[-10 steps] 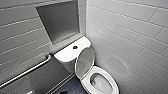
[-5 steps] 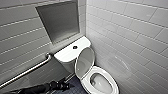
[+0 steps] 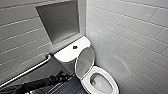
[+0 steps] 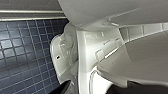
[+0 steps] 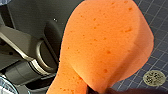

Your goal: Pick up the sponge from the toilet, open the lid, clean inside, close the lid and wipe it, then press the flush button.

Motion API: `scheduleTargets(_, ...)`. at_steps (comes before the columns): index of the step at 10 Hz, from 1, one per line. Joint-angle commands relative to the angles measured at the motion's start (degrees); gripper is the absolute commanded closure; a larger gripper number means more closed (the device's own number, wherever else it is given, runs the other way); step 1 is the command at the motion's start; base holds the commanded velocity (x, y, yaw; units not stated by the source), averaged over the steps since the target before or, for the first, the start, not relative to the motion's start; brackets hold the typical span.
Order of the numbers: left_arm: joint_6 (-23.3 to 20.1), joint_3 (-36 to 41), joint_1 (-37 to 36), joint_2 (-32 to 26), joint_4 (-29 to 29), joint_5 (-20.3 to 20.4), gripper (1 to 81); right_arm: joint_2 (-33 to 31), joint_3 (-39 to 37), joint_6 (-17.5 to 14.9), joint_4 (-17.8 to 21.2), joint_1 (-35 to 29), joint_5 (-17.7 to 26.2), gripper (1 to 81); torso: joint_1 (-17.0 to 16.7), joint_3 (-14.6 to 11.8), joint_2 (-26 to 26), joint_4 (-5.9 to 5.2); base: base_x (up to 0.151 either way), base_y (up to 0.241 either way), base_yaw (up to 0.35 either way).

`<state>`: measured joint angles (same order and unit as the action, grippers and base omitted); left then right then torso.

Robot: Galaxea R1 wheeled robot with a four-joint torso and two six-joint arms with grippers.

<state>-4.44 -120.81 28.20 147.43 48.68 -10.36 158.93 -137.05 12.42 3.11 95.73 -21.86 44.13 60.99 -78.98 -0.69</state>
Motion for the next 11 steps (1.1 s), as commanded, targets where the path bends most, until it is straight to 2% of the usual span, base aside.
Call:
scheduleTargets(1, 0.66, 0.75, -8.81, -1.26, 2.65, -0.72, 1.0, -0.87, 0.56, 0.05, -1.09, 2.41, 3.84, 81.1, 0.0, 0.0, 0.0, 0.0, 0.0, 0.0, 0.0)
scheduleTargets(4, 1.45, 1.27, -9.95, 0.14, 2.74, -0.71, 1.0, -0.78, 0.65, 0.06, -1.09, 2.06, 3.93, 81.1, 0.0, 0.0, 0.02, 0.0, 0.0, 0.0, 0.0)
scheduleTargets(9, 0.75, 10.76, -9.25, 0.76, 1.78, -1.68, 1.0, -0.61, 0.56, -0.12, -1.18, 1.62, 3.93, 81.1, 0.0, 0.0, 0.05, 0.0, 0.0, 0.0, 0.0)
scheduleTargets(11, 0.57, 11.82, -6.81, 0.68, -1.21, -1.85, 1.0, -0.6, 0.56, 0.05, -1.18, 1.62, 3.93, 81.1, 0.0, 0.0, 0.05, 0.0, 0.0, 0.0, 0.0)
